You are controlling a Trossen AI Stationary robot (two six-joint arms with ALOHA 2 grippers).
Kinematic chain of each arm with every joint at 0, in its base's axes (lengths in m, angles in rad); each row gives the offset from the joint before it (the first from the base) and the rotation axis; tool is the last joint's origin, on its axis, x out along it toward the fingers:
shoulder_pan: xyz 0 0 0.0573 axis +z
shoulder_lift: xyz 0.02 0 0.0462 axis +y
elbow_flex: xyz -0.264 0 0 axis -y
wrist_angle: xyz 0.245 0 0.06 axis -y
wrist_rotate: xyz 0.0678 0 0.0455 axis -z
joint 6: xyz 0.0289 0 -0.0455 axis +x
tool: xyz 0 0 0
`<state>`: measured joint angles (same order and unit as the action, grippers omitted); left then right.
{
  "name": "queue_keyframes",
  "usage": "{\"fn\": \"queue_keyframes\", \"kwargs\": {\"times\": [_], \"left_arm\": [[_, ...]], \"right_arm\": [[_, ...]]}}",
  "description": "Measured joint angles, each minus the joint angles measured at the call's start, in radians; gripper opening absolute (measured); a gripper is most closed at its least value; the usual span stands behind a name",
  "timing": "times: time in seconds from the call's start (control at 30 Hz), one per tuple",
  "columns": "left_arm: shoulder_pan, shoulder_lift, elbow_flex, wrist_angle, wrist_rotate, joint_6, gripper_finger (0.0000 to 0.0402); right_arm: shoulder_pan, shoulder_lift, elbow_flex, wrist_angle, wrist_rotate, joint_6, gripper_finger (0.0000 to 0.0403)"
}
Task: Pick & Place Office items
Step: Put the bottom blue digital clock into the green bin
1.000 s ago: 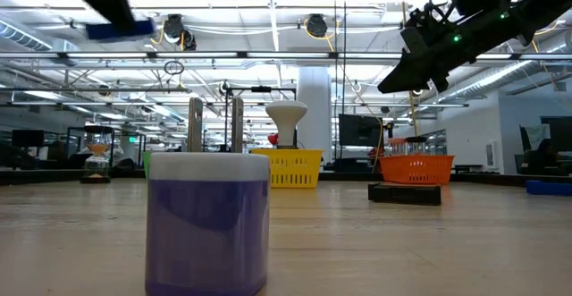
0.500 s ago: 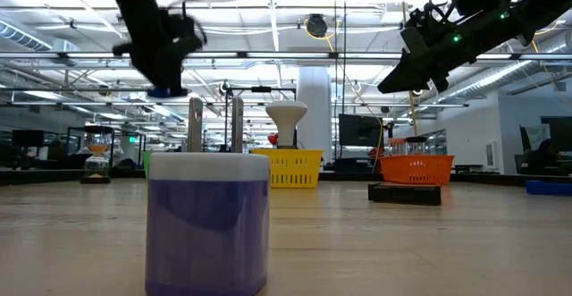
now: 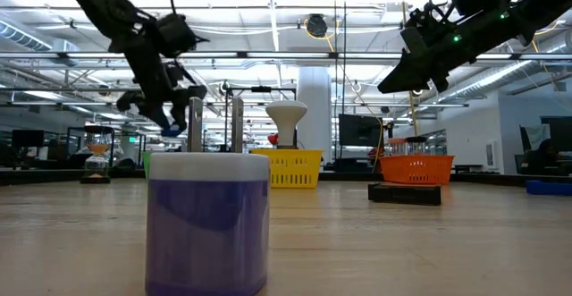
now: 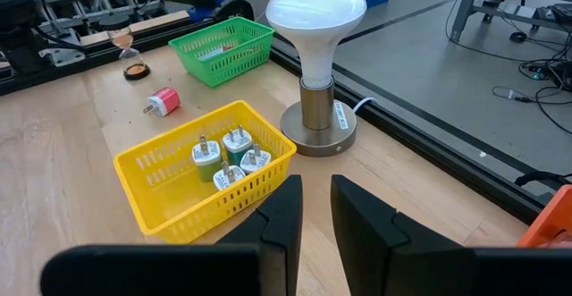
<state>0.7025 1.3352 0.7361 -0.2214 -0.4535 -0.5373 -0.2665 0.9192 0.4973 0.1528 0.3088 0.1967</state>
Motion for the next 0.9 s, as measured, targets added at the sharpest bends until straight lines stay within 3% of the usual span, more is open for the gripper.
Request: {"fn": "queue_keyframes", "kwargs": {"times": [0.2, 0.57, 0.9], "left_arm": [[0.015, 0.114, -0.001, 0.059, -0.097, -0.027, 0.0152], [0.033, 0.255, 0.000, 0.146, -0.109, -0.076, 0.0152], [0.039, 0.283, 0.000, 0.148, -0.124, -0.100, 0.0152]], "right_arm": [[0.000, 0.000, 0.000, 0.000, 0.000, 0.000, 0.0054], [0.000, 0.000, 0.000, 0.000, 0.000, 0.000, 0.0054], [0.000, 0.000, 0.000, 0.000, 0.000, 0.000, 0.0055]]}}
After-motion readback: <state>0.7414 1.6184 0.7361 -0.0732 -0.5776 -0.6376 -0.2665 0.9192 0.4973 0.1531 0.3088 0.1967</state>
